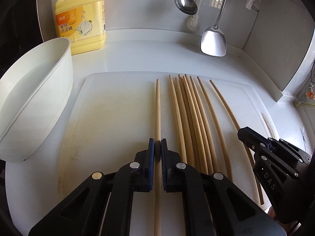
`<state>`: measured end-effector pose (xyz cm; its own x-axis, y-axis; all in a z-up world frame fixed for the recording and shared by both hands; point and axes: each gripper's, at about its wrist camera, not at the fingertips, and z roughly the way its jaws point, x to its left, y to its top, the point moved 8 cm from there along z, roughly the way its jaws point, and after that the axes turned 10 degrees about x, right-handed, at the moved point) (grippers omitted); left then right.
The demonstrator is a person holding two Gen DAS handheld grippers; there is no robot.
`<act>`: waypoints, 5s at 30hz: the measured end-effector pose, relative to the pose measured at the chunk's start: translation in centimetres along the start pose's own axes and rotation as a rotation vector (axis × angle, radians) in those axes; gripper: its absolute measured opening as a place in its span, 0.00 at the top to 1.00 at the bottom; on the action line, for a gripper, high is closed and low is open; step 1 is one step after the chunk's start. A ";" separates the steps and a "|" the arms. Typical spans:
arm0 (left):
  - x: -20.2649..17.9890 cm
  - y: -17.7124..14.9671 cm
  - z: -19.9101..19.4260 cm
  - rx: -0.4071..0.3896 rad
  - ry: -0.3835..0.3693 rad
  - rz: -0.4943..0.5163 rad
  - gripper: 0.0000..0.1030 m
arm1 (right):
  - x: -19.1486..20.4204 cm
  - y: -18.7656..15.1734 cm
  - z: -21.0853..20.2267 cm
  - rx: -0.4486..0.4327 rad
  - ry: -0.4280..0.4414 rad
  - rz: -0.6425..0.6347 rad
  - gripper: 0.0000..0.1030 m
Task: Organize utensils
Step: 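Lift both held chopsticks and carry them over the white water basin, then open both tools to drop the chopsticks into the basin water, then move both open tools back over the chopsticks on the cutting board, then lower both tools onto the remaining chopsticks on the board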
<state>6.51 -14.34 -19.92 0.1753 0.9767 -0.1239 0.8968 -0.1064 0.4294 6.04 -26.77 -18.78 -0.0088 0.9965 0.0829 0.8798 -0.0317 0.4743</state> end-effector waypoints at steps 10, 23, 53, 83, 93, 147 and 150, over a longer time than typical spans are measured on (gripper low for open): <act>0.7 0.4 -5.1 -0.030 0.003 -0.040 0.93 | 0.8 0.4 -4.2 -0.018 0.085 0.033 0.94; 8.2 0.2 -16.3 -0.108 0.077 -0.172 0.93 | 11.1 4.8 -11.6 -0.067 0.235 -0.136 0.94; 30.8 7.4 -7.9 0.044 0.008 -0.181 0.93 | 33.6 13.7 4.0 0.169 0.280 -0.065 0.94; 32.8 7.3 -7.8 0.034 0.134 -0.185 0.39 | 31.3 12.5 4.9 0.199 0.190 -0.048 0.70; 32.7 6.0 -10.6 0.005 0.175 -0.206 0.23 | 30.4 11.3 1.5 0.154 0.211 -0.042 0.58; 2.9 -1.2 -5.9 -0.038 0.102 -0.077 0.08 | 0.3 -1.1 -3.2 0.025 0.091 0.145 0.42; 2.8 -1.2 -4.7 -0.040 0.082 -0.057 0.08 | 0.8 -0.8 -2.1 0.018 0.087 0.140 0.42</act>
<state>4.00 -10.65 -16.58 0.0895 0.9931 -0.0762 0.8871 -0.0447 0.4595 4.33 -26.11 -17.28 0.0747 0.9720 0.2229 0.8837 -0.1681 0.4368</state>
